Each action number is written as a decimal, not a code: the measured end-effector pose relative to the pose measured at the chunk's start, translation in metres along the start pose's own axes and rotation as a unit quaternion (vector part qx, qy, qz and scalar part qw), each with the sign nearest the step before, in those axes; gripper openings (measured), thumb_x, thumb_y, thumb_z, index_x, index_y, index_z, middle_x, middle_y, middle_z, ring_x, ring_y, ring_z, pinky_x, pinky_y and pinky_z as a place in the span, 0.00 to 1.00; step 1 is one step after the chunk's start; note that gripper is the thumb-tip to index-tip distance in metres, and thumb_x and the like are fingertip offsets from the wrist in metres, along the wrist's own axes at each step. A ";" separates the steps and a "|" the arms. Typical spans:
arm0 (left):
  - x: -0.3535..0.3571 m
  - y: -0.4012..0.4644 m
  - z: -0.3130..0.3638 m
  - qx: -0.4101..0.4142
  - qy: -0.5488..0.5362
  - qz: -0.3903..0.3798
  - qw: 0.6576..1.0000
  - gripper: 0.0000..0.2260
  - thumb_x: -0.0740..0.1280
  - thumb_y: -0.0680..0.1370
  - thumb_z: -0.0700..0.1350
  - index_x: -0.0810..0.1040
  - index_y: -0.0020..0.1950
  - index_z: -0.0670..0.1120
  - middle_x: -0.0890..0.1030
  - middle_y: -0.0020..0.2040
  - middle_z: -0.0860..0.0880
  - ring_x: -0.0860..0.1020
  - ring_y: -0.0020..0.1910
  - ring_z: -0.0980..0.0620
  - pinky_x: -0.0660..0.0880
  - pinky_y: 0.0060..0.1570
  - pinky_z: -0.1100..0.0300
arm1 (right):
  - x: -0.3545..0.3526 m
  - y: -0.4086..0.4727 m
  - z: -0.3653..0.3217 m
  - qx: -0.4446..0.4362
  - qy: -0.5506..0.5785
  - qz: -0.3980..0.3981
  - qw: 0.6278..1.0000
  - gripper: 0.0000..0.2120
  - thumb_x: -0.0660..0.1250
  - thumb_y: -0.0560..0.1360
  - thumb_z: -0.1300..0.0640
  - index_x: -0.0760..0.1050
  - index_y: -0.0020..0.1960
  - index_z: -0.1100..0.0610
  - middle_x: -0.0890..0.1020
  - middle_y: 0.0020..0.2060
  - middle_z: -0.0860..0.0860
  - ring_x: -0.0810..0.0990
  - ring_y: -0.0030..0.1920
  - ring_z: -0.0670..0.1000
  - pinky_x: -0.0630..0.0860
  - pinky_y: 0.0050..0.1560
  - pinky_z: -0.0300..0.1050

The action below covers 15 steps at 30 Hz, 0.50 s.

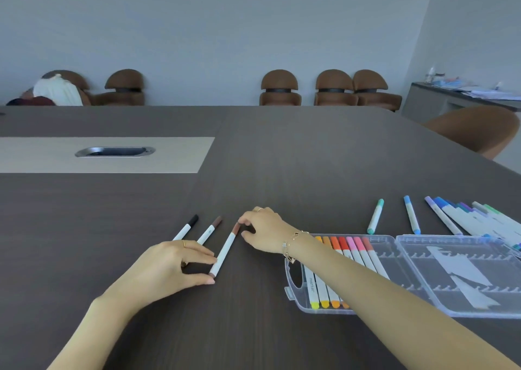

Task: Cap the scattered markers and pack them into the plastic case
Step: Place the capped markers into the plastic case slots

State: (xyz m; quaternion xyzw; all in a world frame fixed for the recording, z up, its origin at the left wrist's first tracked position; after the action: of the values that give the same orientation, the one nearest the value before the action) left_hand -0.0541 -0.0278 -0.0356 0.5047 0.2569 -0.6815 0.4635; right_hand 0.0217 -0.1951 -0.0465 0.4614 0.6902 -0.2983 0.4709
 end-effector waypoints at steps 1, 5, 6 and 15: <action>0.000 0.000 -0.001 0.000 -0.004 -0.002 1.000 0.14 0.63 0.62 0.71 0.75 0.46 0.74 0.70 0.53 0.80 0.73 0.53 0.72 0.73 0.47 0.71 | 0.000 0.001 -0.001 0.002 0.003 -0.001 1.000 0.17 0.60 0.78 0.55 0.70 0.67 0.54 0.74 0.61 0.54 0.68 0.64 0.57 0.64 0.65 0.50; -0.003 -0.002 -0.004 -0.014 -0.009 0.006 1.000 0.16 0.63 0.60 0.72 0.75 0.46 0.74 0.70 0.53 0.80 0.75 0.48 0.68 0.73 0.45 0.71 | 0.000 0.005 -0.002 0.008 0.017 -0.010 1.000 0.17 0.59 0.78 0.57 0.71 0.67 0.55 0.74 0.62 0.55 0.68 0.64 0.57 0.64 0.66 0.51; -0.006 -0.003 -0.006 -0.019 -0.013 0.015 1.000 0.16 0.63 0.59 0.72 0.75 0.46 0.74 0.69 0.54 0.80 0.75 0.48 0.67 0.72 0.46 0.72 | 0.000 0.007 -0.002 0.009 0.018 -0.014 1.000 0.17 0.59 0.78 0.57 0.71 0.67 0.55 0.74 0.62 0.55 0.68 0.64 0.57 0.64 0.67 0.50; 0.004 0.000 0.005 0.009 -0.013 0.011 1.000 0.14 0.66 0.65 0.67 0.77 0.49 0.71 0.72 0.53 0.78 0.68 0.56 0.78 0.65 0.48 0.80 | -0.002 0.003 0.000 0.016 0.061 -0.017 0.998 0.13 0.61 0.77 0.56 0.76 0.60 0.56 0.77 0.57 0.54 0.74 0.60 0.55 0.70 0.63 0.50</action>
State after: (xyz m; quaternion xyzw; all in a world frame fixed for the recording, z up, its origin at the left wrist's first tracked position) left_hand -0.0565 -0.0340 -0.0377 0.5027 0.2387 -0.6855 0.4695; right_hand 0.0249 -0.1945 -0.0451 0.4749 0.7202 -0.2887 0.4153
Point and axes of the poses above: each hand's wrist, its own y-axis towards the middle knuckle, its own x-axis out of the palm, z = x × y, the point moved 6 cm from there along y, towards the middle knuckle
